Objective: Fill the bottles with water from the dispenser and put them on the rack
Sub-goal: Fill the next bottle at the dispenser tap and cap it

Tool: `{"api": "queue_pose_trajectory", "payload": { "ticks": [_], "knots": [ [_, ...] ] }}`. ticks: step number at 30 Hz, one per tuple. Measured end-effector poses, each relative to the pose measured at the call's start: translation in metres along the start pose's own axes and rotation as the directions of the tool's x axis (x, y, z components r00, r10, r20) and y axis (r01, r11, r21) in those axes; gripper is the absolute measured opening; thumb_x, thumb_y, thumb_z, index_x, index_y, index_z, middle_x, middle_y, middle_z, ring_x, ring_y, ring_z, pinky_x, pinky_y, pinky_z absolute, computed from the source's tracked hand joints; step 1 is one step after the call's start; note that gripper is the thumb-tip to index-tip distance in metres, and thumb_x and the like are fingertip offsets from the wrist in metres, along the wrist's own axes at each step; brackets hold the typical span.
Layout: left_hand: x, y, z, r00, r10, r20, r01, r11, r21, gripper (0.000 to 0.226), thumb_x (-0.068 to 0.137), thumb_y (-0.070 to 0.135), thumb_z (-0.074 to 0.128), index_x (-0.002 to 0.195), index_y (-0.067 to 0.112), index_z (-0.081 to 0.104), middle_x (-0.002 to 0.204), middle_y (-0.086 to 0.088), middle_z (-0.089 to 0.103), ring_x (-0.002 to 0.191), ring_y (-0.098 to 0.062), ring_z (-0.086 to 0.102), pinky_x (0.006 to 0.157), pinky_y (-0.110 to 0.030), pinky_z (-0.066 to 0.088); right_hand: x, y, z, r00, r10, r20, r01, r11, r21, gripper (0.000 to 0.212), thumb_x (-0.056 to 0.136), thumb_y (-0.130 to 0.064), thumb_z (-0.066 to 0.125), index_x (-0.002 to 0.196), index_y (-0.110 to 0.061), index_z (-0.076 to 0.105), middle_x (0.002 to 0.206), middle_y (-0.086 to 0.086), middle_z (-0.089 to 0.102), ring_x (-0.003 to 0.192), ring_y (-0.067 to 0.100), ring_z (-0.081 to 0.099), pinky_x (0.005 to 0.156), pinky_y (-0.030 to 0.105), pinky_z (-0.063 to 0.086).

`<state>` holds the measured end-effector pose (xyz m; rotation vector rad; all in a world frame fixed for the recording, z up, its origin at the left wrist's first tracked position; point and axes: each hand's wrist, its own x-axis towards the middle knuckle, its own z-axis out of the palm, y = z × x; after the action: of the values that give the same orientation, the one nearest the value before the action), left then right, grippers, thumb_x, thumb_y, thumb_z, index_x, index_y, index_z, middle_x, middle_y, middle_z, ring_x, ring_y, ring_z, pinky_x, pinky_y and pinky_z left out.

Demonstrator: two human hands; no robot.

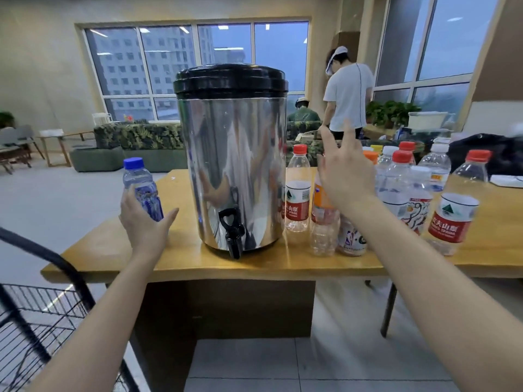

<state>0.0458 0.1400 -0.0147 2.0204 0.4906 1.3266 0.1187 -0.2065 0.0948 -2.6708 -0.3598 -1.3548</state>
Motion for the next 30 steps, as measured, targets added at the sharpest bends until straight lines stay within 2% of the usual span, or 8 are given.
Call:
{"api": "queue_pose_trajectory", "payload": {
  "ticks": [4,9,16,20,23,26,28,30],
  "knots": [
    [-0.014,0.013,0.001,0.997,0.060,0.040,-0.061,0.998,0.009,0.090,0.076,0.024,0.083,0.147,0.011,0.029,0.147,-0.013,0.038,0.137,-0.030,0.035,0.114,-0.053,0.030,0.008,-0.001,0.003,0.986,0.074,0.149,-0.067,0.996,-0.053,0.050,0.098,-0.016,0.052,0.144,-0.012,0.034,0.146,0.021,0.035,0.118,0.036,0.048,0.065,0.038,0.044],
    [-0.019,0.022,-0.003,0.996,0.057,0.065,-0.057,0.998,-0.001,0.086,0.079,0.025,0.081,0.147,0.010,0.031,0.147,-0.013,0.040,0.136,-0.031,0.037,0.113,-0.052,0.033,0.003,0.000,0.000,0.993,0.013,0.113,-0.013,1.000,-0.001,0.037,0.095,-0.012,0.056,0.130,-0.008,0.047,0.130,0.015,0.044,0.100,0.033,0.056,0.057,0.034,0.034],
    [-0.048,0.102,-0.030,0.978,0.205,0.048,-0.178,0.926,-0.334,0.052,0.090,0.034,0.067,0.134,0.014,0.047,0.125,-0.001,0.055,0.117,-0.010,0.052,0.102,-0.036,0.046,0.000,-0.015,-0.059,0.984,-0.177,-0.012,0.167,0.901,0.400,0.034,0.096,-0.030,0.057,0.122,-0.008,0.058,0.114,0.011,0.050,0.089,0.029,0.056,0.070,0.035,0.042],
    [-0.098,0.171,-0.038,0.865,0.407,0.292,-0.212,0.826,-0.523,0.066,0.079,0.051,0.068,0.133,0.020,0.045,0.118,0.006,0.058,0.110,-0.005,0.057,0.092,-0.019,0.049,-0.013,-0.032,-0.097,0.957,-0.287,0.050,0.184,0.729,0.660,0.028,0.092,-0.031,0.064,0.114,-0.013,0.064,0.104,0.004,0.054,0.087,0.016,0.053,0.084,0.027,0.042],
    [-0.139,0.180,-0.029,0.840,0.293,0.457,0.021,0.824,-0.567,0.094,0.066,0.052,0.082,0.143,0.026,0.036,0.131,0.007,0.054,0.120,-0.007,0.054,0.097,-0.024,0.049,-0.033,-0.041,-0.112,0.909,-0.389,0.149,0.136,0.617,0.775,0.025,0.090,-0.032,0.067,0.108,-0.015,0.067,0.099,0.000,0.062,0.081,0.004,0.054,0.078,0.020,0.042],
    [-0.168,0.167,-0.025,0.830,0.121,0.544,0.181,0.864,-0.470,0.080,0.069,0.037,0.087,0.136,0.033,0.042,0.121,0.015,0.060,0.111,-0.004,0.060,0.094,-0.027,0.053,-0.054,-0.041,-0.108,0.843,-0.408,0.350,0.067,0.727,0.684,0.048,0.086,-0.059,0.053,0.092,-0.013,0.063,0.085,-0.001,0.061,0.068,0.004,0.052,0.060,0.020,0.039],
    [-0.187,0.155,-0.028,0.860,0.078,0.505,0.085,0.953,-0.292,0.074,0.071,0.037,0.082,0.134,0.035,0.042,0.117,0.017,0.062,0.106,-0.003,0.060,0.089,-0.025,0.052,-0.070,-0.043,-0.100,0.802,-0.350,0.483,0.130,0.893,0.431,0.075,0.078,-0.077,0.020,0.068,-0.011,0.054,0.066,0.002,0.055,0.060,0.014,0.052,0.051,0.026,0.035],
    [-0.201,0.143,-0.030,0.903,0.176,0.393,-0.174,0.984,-0.040,0.072,0.071,0.036,0.080,0.132,0.031,0.043,0.116,0.013,0.062,0.102,-0.008,0.062,0.081,-0.022,0.049,-0.087,-0.048,-0.088,0.805,-0.300,0.511,0.216,0.952,0.218,0.081,0.077,-0.078,0.004,0.057,-0.013,0.047,0.058,0.001,0.051,0.057,0.018,0.054,0.049,0.026,0.035]
  ]
}}
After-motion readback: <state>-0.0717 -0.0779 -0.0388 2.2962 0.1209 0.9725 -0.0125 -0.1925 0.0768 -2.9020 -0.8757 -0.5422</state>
